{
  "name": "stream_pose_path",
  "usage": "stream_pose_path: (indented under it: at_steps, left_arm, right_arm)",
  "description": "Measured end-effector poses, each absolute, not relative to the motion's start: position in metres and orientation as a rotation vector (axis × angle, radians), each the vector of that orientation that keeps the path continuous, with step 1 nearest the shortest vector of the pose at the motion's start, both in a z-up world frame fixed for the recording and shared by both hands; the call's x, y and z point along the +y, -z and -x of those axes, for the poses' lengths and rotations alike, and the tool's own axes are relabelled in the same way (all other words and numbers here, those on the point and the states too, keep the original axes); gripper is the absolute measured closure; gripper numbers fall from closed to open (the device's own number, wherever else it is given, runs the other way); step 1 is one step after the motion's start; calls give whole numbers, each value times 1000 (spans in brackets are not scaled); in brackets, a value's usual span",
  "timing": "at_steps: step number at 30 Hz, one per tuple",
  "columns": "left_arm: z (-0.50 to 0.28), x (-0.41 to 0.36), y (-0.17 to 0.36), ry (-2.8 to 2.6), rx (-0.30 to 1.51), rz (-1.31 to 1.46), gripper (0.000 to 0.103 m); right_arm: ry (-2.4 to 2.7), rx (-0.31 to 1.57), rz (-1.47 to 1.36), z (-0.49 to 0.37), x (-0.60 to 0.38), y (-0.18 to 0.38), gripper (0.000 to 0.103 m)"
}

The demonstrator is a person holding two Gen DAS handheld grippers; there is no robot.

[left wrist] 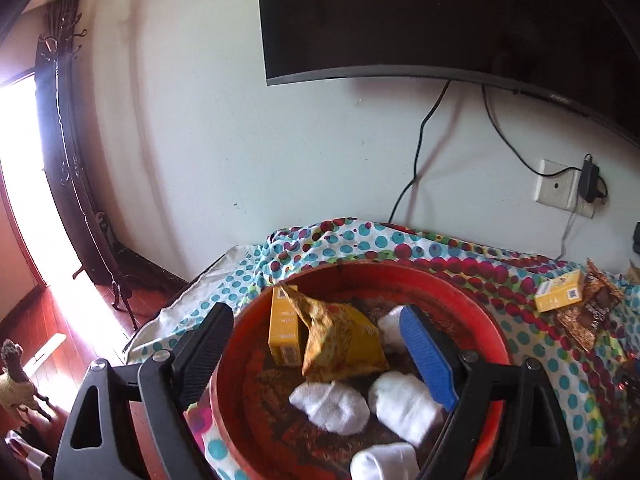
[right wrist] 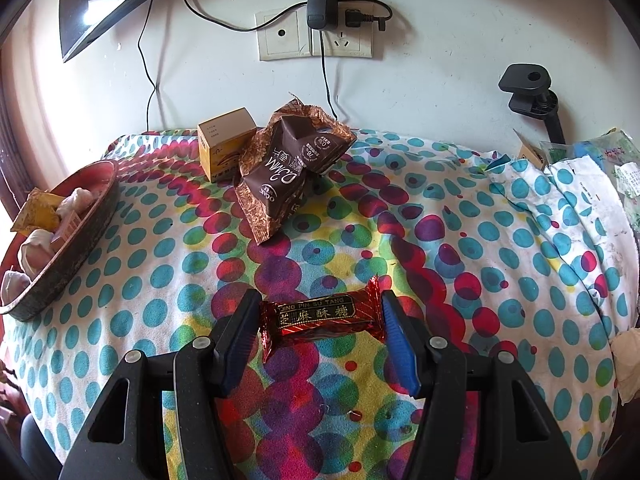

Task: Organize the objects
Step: 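Carry the red candy bar into the red tray and open the right tool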

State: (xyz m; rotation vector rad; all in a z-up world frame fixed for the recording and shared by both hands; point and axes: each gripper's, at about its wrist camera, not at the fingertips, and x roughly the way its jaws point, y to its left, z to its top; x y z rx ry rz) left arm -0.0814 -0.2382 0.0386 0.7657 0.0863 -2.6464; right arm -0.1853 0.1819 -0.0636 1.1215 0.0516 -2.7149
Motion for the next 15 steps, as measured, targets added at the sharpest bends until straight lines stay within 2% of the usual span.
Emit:
stream_pose_path:
  at_steps: [3, 8, 15]
  left_arm:
    - [38, -218, -14, 2655, 144, -824, 16]
    - [-5, -182, 35, 2654, 139, -917, 16]
    - [-14, -189, 31, 2663, 170, -808, 16]
  right_arm:
    - [2716, 38, -1120, 186, 185, 64, 46]
    - [2723, 40, -1111, 185, 186, 63, 46]
    - [2710, 102, -1052, 177, 151, 44, 46]
